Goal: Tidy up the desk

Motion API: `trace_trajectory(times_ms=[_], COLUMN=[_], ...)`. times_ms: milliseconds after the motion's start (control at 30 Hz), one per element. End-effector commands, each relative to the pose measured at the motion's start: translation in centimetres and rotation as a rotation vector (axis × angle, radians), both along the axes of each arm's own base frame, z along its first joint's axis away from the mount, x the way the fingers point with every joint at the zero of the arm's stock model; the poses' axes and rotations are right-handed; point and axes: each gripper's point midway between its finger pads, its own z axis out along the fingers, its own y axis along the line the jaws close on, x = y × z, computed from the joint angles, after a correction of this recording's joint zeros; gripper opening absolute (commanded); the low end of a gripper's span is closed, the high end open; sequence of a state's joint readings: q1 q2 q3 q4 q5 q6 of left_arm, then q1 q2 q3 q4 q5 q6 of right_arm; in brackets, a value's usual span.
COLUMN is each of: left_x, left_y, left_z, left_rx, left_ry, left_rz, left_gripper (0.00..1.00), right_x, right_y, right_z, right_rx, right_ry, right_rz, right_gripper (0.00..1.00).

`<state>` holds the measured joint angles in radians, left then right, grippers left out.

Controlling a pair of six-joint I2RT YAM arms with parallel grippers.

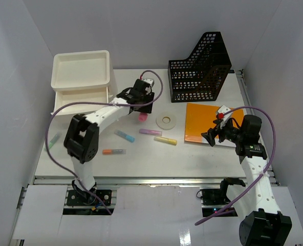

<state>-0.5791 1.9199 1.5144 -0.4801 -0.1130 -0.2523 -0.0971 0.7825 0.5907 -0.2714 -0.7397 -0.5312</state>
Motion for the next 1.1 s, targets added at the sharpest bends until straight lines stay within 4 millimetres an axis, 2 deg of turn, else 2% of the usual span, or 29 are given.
trace_trajectory(times_ms=[0, 67, 133, 233, 300, 333, 367, 667, 733, 800, 900, 1000, 1067], left_x=[-0.8, -1.6, -2.4, -3.2, -4.4, -4.8, -4.8, -7.4, -7.6, -7.3, -6.2, -5.2, -4.6], left_y=[1.4, 3.5, 5.4, 9.3, 11.9, 13.4, 15.3, 22.7, 24.1, 24.7, 26.3, 27.0, 27.2], left_z=[15.2, 18.9, 21.2, 22.7, 24.9, 25.2, 25.2, 22.4, 21.9, 20.8, 19.3, 18.2, 18.3], left_rx=[-0.227, -0.345, -0.48, -0.577, -0.659, -0.673, -0.715, -0.789, -0.802, -0.819, -0.836, -0.814, -0.802], left_ry=[-0.325, -0.374, -0.38, -0.41, -0.457, -0.477, -0.484, -0.316, -0.327, -0.32, -0.286, -0.244, -0.245], left_rz=[0.001, 0.067, 0.163, 0.338, 0.44, 0.506, 0.639, 1.229, 1.293, 1.325, 1.398, 1.445, 1.453], left_gripper=[0.0, 0.0, 0.0, 0.0, 0.0, 0.0, 0.0, 0.0, 0.0, 0.0, 0.0, 0.0, 0.18], right_x=[-0.2, -0.2, -0.2, -0.1, -0.2, -0.1, -0.2, -0.1, -0.1, -0.1, -0.2, -0.1, -0.2], right_y=[0.2, 0.2, 0.2, 0.2, 0.2, 0.2, 0.2, 0.1, 0.1, 0.1, 0.1, 0.1, 0.1], right_z=[0.5, 0.4, 0.5, 0.4, 0.4, 0.4, 0.4, 0.5, 0.6, 0.6, 0.6, 0.6, 0.6], right_rx=[0.011, 0.012, 0.012, 0.012, 0.013, 0.013, 0.014, 0.014, 0.014, 0.014, 0.014, 0.012, 0.011], right_ry=[-0.018, -0.016, -0.016, -0.014, -0.011, -0.012, -0.009, -0.015, -0.017, -0.017, -0.017, -0.021, -0.018], right_rz=[0.015, 0.014, 0.013, 0.01, 0.011, 0.01, 0.01, 0.005, 0.005, 0.005, 0.003, 0.001, 0.001], right_gripper=[0.9, 0.9, 0.9, 0.9, 0.9, 0.9, 0.9, 0.9, 0.9, 0.9, 0.9, 0.9, 0.9])
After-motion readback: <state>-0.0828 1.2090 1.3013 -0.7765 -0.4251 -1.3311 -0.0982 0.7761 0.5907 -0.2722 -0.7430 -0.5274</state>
